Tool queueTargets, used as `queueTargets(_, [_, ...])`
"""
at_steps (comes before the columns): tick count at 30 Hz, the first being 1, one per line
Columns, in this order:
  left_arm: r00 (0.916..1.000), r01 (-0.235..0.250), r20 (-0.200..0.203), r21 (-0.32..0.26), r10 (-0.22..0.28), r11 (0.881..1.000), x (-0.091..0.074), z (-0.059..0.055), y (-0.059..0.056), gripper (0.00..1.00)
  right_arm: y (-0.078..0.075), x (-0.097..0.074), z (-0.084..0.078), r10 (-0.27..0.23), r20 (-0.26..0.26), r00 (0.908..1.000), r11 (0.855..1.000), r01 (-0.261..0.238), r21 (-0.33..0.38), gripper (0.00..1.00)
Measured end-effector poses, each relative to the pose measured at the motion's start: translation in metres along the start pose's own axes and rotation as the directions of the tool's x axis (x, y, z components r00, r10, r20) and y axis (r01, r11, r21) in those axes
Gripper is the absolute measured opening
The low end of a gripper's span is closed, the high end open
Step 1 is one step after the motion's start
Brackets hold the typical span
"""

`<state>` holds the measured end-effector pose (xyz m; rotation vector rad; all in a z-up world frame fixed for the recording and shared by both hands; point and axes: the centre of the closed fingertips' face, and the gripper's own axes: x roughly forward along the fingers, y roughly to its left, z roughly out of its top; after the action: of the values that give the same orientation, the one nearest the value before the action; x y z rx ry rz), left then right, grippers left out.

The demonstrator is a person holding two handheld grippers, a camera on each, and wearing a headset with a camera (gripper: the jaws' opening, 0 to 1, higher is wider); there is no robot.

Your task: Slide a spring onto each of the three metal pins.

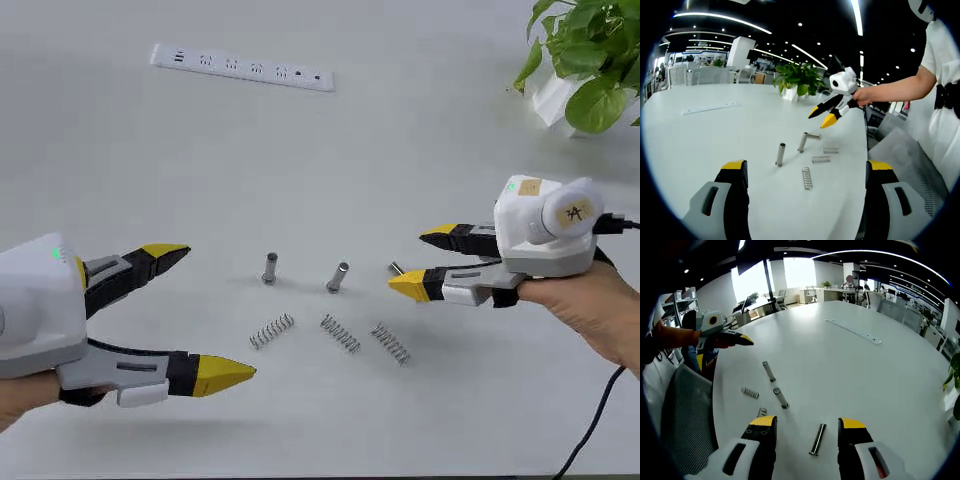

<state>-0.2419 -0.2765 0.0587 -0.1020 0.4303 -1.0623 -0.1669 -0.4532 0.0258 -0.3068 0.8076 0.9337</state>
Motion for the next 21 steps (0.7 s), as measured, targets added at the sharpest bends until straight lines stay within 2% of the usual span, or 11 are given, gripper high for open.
queueTargets(3, [1.0000,0.000,0.003,-0.002,0.000,1.000,0.001,0.000,0.000,0.97,-0.005,0.004,-0.001,-0.007,-0.028,0.9996,1.000,0.008,0.018,0.38])
queueTargets(4, [1.0000,0.000,0.003,-0.005,0.000,1.000,0.002,0.000,0.000,0.97,-0.015,0.008,-0.003,-0.017,-0.053,0.9984,0.999,0.019,0.031,0.36])
queueTargets(5, [1.0000,-0.001,0.004,-0.006,0.001,1.000,0.002,0.000,0.000,0.97,-0.018,0.011,-0.002,-0.015,-0.057,0.9983,0.999,0.016,0.029,0.34])
queueTargets(7, [1.0000,-0.003,0.008,-0.008,0.003,1.000,0.002,0.000,0.000,0.97,-0.019,0.015,-0.006,-0.019,-0.084,0.9962,0.999,0.022,0.028,0.34])
queueTargets(13, [0.9999,-0.009,0.013,-0.015,0.009,1.000,0.002,0.000,0.001,0.97,-0.017,0.023,-0.014,-0.015,-0.147,0.9890,1.000,0.018,0.019,0.22])
queueTargets(19, [0.9998,-0.006,0.017,-0.022,0.006,1.000,0.003,0.000,0.000,0.96,-0.015,0.029,-0.028,-0.006,-0.226,0.9740,1.000,0.008,0.005,0.18])
queueTargets(21, [0.9997,-0.006,0.021,-0.024,0.007,1.000,0.004,0.001,0.000,0.96,-0.020,0.031,-0.032,-0.005,-0.240,0.9708,1.000,0.008,0.011,0.18])
